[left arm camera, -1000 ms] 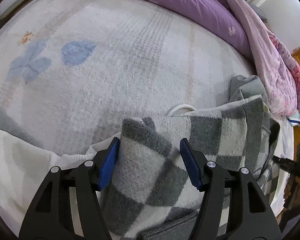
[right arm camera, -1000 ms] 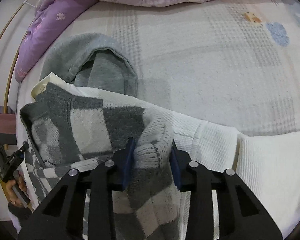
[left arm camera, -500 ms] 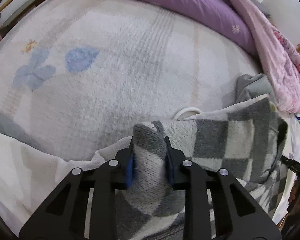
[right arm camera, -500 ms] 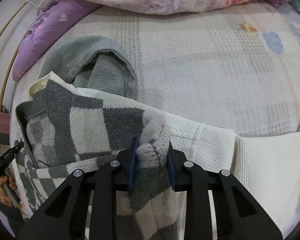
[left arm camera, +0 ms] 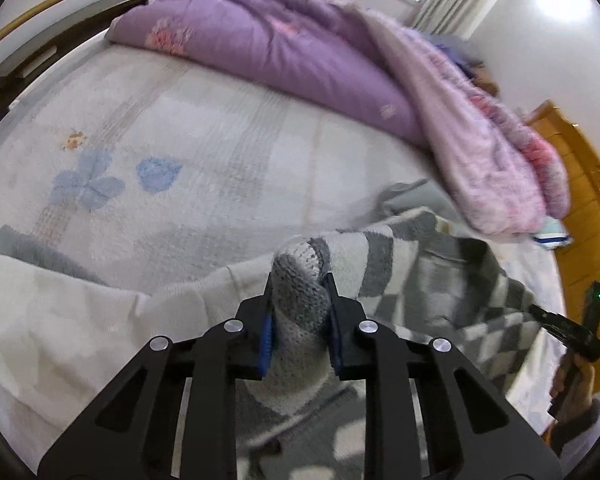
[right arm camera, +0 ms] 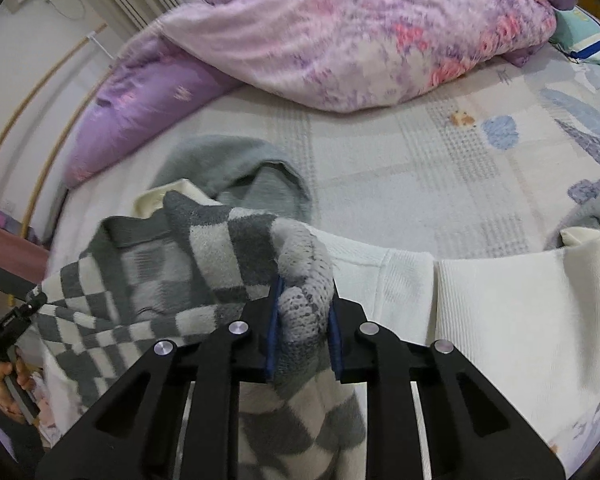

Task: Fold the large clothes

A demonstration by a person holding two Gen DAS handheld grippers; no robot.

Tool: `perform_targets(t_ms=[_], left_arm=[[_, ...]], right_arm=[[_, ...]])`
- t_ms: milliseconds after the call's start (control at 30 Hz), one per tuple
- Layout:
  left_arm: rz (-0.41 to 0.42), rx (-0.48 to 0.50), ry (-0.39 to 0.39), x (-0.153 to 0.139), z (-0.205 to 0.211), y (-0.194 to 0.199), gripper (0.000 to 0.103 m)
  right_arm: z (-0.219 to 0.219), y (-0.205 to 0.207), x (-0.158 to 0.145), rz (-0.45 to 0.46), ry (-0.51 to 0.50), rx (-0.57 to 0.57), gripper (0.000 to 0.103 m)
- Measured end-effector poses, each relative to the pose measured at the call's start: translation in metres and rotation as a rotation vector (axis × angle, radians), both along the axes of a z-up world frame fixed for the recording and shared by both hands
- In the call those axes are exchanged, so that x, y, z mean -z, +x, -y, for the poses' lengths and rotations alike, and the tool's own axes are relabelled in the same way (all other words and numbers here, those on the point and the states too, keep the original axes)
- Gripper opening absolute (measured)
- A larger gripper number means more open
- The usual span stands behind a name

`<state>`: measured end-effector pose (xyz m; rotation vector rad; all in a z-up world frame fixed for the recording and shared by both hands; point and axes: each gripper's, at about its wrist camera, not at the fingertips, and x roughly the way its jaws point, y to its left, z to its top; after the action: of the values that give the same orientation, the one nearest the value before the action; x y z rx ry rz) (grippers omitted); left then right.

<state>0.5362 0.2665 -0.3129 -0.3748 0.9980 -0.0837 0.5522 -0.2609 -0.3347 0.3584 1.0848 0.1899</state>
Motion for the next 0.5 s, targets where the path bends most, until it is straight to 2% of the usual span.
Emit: perform_targets(t_ms=[233, 433, 500], left_arm=[[0.106, -0.005, -0.016, -0.045, 0.003, -0.089, 0.019], [0.145, -0.003, -0.025, -0.066, -0.001, -0.174, 0.018], [0.144, 0.007, -0.035, -0.069, -0.004, -0.202, 0.018]], right_arm=[[0.0, -0.065, -0.05, 0.084, 0.049, -0.013, 0.017], [0.01, -0.151, -0.082, 0.137, 0.083, -0.03, 0.016], [0.012, -0.183, -0.09, 0.148, 0.065, -0.045, 0.016]])
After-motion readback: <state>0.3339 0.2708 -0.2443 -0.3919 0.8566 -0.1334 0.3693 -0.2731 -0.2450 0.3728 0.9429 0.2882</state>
